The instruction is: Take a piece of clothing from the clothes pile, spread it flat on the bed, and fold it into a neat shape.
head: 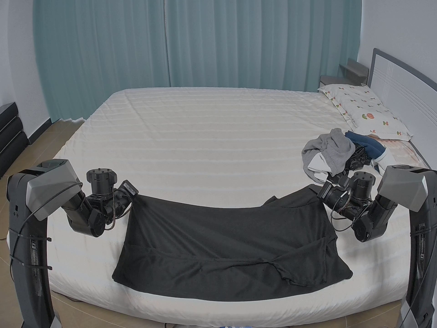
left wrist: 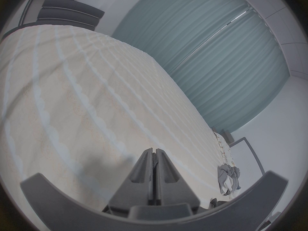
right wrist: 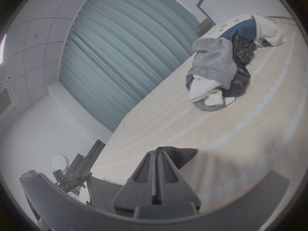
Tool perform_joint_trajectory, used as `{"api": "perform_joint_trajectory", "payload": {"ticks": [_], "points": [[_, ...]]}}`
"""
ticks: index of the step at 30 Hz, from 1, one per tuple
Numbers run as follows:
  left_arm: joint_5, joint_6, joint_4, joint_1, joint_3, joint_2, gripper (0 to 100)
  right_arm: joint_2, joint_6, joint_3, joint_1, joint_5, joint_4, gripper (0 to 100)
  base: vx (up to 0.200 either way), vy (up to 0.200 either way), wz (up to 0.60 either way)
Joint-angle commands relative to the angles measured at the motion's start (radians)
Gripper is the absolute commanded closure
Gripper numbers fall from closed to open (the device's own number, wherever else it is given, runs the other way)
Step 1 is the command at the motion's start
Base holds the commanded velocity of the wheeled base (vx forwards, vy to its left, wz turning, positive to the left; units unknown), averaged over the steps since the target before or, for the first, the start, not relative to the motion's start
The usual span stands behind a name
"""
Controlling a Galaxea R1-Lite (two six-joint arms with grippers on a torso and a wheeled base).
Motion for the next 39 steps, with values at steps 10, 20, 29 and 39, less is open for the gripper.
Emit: {"api": "perform_joint_trajectory", "payload": {"ticks": [10,20,29,39], "points": [[0.016,-0.006,-0.017,0.009,0.022,-0.022,100,-0.070,-0.025,-0.024,-0.039,-0.007,0.148,100,0.000,0.000,0.00],[0.016,-0.026,-0.048,0.001,0.068,-0.023,100,-0.061,-0.031,0.060,-0.039,-0.012,0.085,100,0.000,0.000,0.00],[0.013,0.066,-0.157,0.001,0.240,-0.052,100,-0.145,-0.040,0.206,-0.070,0.029,0.084,100,0.000,0.000,0.00],[0.013,0.281,-0.387,-0.001,0.491,-0.043,100,-0.193,-0.184,0.432,-0.097,0.095,0.084,100,0.000,0.000,0.00]]}}
